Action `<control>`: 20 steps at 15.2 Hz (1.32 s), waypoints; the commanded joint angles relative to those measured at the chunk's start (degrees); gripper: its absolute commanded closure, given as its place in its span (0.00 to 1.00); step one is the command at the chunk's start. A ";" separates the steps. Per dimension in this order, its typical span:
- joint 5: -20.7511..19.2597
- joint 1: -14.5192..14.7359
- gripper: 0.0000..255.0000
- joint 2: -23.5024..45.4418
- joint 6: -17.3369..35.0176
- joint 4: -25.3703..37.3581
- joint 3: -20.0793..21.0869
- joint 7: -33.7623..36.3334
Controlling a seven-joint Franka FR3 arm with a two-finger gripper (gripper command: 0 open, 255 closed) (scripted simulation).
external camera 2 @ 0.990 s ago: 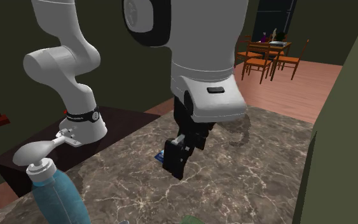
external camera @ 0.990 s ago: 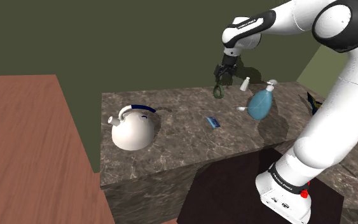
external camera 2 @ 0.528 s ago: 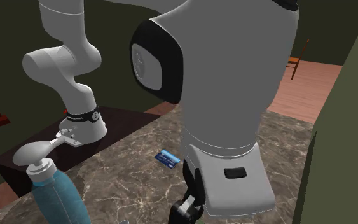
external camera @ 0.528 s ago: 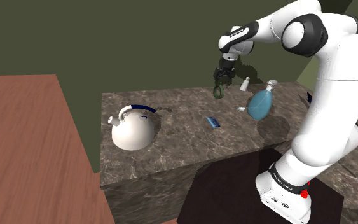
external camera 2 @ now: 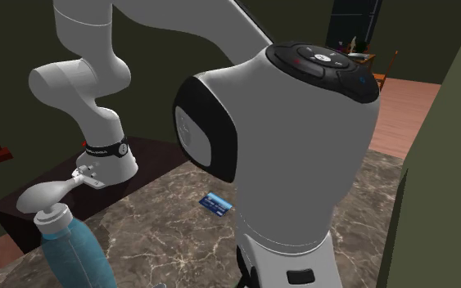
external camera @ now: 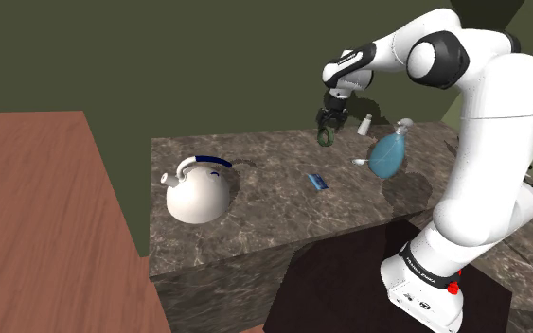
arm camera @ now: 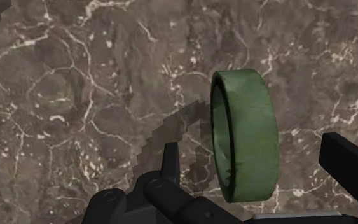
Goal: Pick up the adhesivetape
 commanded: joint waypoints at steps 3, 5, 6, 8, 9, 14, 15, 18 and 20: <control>0.24 -0.03 1.00 0.79 0.92 -0.13 0.17 -0.04; 0.24 -0.04 1.00 0.81 0.87 -0.07 0.16 -0.05; 0.24 -0.04 1.00 0.82 0.87 -0.05 0.16 -0.05; 0.24 -0.05 1.00 0.83 0.86 -0.04 0.17 -0.05; 0.24 -0.04 1.00 0.83 0.88 -0.05 0.17 -0.05; -0.02 0.08 1.00 -0.02 -0.17 0.18 0.01 0.13; -0.15 0.13 1.00 -0.44 -0.74 0.33 -0.07 0.22; -0.54 0.26 1.00 -1.64 -2.49 0.92 -0.29 0.47; -0.79 0.33 1.00 -2.41 -3.68 1.36 -0.42 0.63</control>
